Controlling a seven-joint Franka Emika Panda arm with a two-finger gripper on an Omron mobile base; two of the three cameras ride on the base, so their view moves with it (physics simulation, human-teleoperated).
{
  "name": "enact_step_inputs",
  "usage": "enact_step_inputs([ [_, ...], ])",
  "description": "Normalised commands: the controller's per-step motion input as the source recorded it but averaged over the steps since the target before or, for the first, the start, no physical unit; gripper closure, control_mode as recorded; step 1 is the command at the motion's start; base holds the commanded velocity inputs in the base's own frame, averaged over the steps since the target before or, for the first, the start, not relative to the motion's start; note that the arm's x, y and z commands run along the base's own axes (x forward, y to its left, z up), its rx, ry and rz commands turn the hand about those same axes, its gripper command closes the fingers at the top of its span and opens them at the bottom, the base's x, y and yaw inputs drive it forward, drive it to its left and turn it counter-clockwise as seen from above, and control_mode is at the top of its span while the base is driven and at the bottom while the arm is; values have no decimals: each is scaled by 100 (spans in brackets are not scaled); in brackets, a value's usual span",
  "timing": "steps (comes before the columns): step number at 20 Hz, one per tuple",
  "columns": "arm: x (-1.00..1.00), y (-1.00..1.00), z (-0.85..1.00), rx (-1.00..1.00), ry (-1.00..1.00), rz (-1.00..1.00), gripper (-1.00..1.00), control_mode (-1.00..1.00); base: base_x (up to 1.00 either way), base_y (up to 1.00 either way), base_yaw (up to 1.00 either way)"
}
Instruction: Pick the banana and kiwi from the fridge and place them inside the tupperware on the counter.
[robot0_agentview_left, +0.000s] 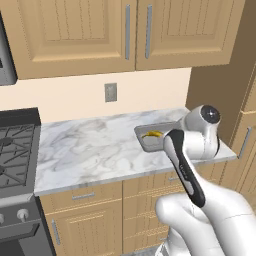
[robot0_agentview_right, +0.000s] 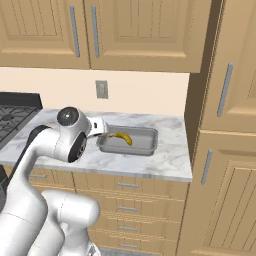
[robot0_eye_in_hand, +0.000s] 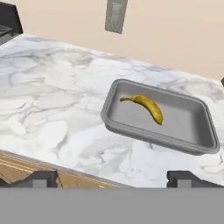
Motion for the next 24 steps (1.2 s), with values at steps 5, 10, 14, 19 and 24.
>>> enact_step_inputs([
  [5,-50,0,51,0,3,-4,-100,-100,0,0,0],
  [10,-31,4,18,0,0,-2,-100,-100,0,0,0],
  [14,-2,18,1,0,-5,0,-100,-100,0,0,0],
  [19,0,8,10,0,-7,0,-100,-100,0,0,0],
  [24,-9,2,2,0,-11,0,-100,-100,0,0,0],
])
